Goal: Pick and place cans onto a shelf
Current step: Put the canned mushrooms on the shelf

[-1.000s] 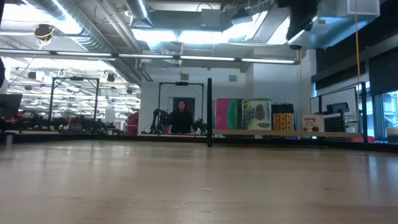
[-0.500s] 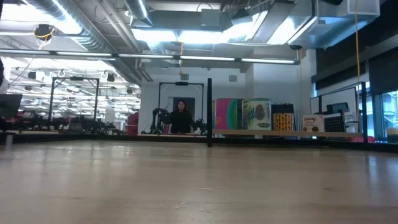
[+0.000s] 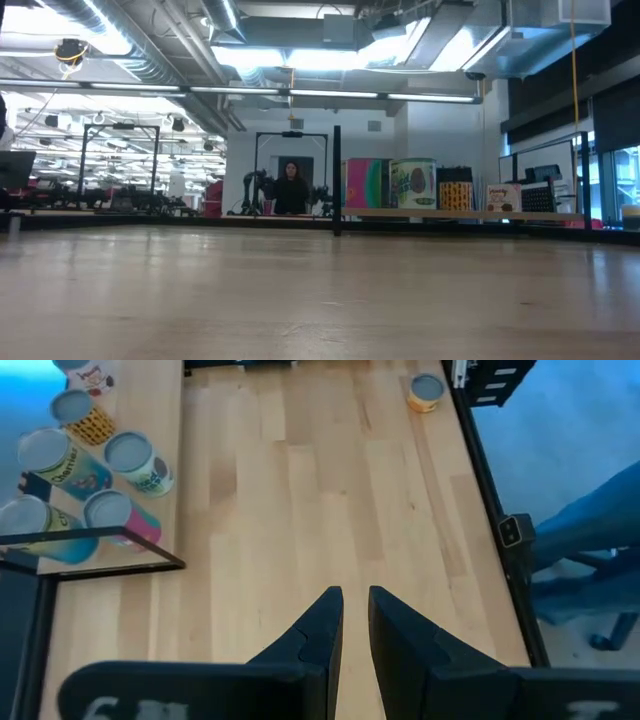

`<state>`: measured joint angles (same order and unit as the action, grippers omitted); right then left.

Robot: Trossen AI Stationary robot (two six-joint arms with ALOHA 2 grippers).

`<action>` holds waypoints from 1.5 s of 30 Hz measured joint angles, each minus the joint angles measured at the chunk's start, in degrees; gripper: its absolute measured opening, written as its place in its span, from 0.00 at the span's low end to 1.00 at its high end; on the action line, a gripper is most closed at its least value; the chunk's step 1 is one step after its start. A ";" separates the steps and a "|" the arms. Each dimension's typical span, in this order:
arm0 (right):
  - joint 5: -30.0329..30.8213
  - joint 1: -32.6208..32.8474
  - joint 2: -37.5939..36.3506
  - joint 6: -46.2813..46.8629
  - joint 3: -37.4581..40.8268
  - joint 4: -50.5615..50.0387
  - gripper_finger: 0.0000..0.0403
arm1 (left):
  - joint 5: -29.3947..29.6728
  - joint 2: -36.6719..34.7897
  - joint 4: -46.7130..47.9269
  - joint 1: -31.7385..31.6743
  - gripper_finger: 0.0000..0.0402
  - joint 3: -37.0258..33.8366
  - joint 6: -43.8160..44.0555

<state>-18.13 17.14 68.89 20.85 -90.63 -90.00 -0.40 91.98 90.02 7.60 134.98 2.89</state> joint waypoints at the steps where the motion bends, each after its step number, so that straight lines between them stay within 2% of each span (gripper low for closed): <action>1: 0.04 1.55 0.58 -0.05 0.00 -0.02 0.19 | 0.46 0.00 0.00 -0.01 0.11 0.00 0.02; 6: 0.47 8.66 5.36 -1.64 0.04 0.11 0.19 | 0.29 -0.08 -0.25 -0.03 0.11 -1.34 -0.26; 11: 1.23 13.36 11.02 -6.21 0.04 1.83 0.19 | -0.68 0.11 -0.11 0.63 0.11 -9.11 -6.20; 16: 1.98 15.56 16.01 -6.10 0.04 4.18 0.19 | -0.95 0.09 -2.37 0.87 0.11 -16.97 -10.71; 19: 2.07 16.41 18.80 -6.05 0.04 6.02 0.19 | -3.51 0.09 -4.54 0.82 0.11 -20.08 -12.93; 27: 0.30 21.11 26.66 -4.87 0.04 7.59 0.19 | -9.88 -0.09 -5.78 0.82 0.11 -21.24 -17.38; 33: 4.57 25.68 30.16 -1.31 0.24 9.87 0.19 | -10.36 -0.13 -5.41 0.85 0.11 -21.24 -19.01; 36: 5.54 27.40 30.33 3.20 3.91 13.37 0.19 | -11.43 -0.13 -5.42 0.85 0.11 -21.24 -19.07; 41: 0.72 29.49 30.44 8.16 12.53 21.58 0.19 | -11.74 -0.13 -5.40 1.56 0.11 -21.24 -18.60; 45: 0.47 31.04 30.42 8.94 17.45 30.08 0.19 | -11.76 -0.15 -5.13 2.14 0.11 -21.24 -18.18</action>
<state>-17.66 48.18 99.31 29.79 -73.18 -59.92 -12.16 91.84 84.89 9.74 113.73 -15.29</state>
